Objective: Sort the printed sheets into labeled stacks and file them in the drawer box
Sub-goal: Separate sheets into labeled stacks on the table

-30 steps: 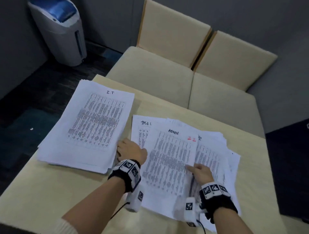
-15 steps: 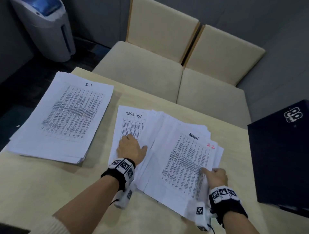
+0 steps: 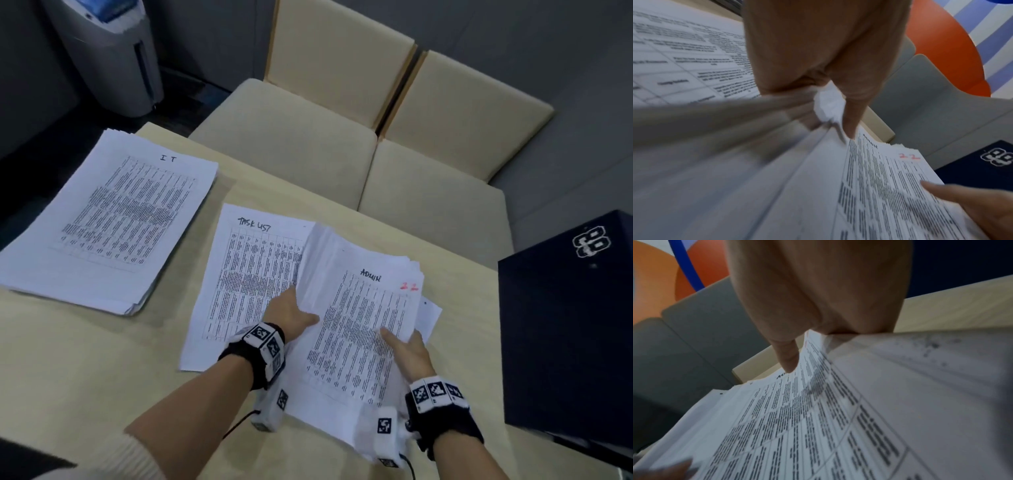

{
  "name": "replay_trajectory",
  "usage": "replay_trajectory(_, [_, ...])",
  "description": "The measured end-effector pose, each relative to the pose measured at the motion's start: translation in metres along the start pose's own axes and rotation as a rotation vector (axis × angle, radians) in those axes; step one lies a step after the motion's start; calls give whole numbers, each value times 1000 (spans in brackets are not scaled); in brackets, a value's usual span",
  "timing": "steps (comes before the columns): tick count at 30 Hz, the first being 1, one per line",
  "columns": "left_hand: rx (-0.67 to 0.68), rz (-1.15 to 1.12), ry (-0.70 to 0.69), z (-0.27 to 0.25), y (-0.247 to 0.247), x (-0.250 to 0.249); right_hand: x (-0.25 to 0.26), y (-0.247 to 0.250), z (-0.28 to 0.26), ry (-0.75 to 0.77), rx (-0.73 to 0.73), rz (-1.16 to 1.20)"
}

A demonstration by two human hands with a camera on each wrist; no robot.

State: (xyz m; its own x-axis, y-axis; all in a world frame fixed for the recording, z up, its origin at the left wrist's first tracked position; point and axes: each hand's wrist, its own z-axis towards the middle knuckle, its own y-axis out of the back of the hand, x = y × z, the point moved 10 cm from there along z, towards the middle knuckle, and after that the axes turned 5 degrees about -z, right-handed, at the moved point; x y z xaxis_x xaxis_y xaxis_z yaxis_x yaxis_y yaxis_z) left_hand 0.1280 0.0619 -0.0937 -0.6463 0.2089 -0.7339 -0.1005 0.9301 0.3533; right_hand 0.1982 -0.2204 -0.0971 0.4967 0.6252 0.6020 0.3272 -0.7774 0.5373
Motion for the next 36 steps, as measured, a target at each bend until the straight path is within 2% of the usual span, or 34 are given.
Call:
replay_trajectory(3, [-102,103,-104,-3,8,-18,1,8,1,22,6,5])
replay_trajectory(7, [22,141,-221,-16,-15,-54,5,8,-1,56,-19,-77])
replay_trajectory(10, [100,-116,-179,-20,-14,-59,4,27,-5,13,-195,-188])
replay_trajectory(12, [192,-339,-132,-22,-6,-56,15,46,-18,21,-311,-112])
replay_trajectory(13, [233,-433,-124,-23,0,-55,23,49,-25,50,-287,63])
replay_trajectory(14, [270,-519,-126,-26,8,-57,33,46,-30,81,-200,302])
replay_trajectory(15, [305,-602,-133,-28,14,-61,45,37,-36,84,-46,536])
replay_trajectory(16, [333,-652,-147,-31,20,-67,59,28,-45,76,102,676])
replay_trajectory(17, [336,-677,-169,-32,25,-73,74,22,-53,83,205,708])
replay_trajectory(19, [291,-602,-238,-33,33,-84,105,21,-63,210,253,595])
replay_trajectory(22, [170,-543,-311,-34,52,-99,152,35,-80,442,109,428])
replay_trajectory(27, [-81,-819,-566,-58,123,-140,201,62,-124,660,-12,579])
replay_trajectory(30, [-103,-805,-655,-62,131,-151,208,59,-137,725,-41,664])
replay_trajectory(32, [-7,-717,-601,-52,111,-142,202,38,-131,716,-15,610])
replay_trajectory(34, [106,-548,-516,-39,85,-124,184,15,-114,633,14,537])
replay_trajectory(36, [149,-430,-468,-31,75,-107,172,6,-100,561,-6,490])
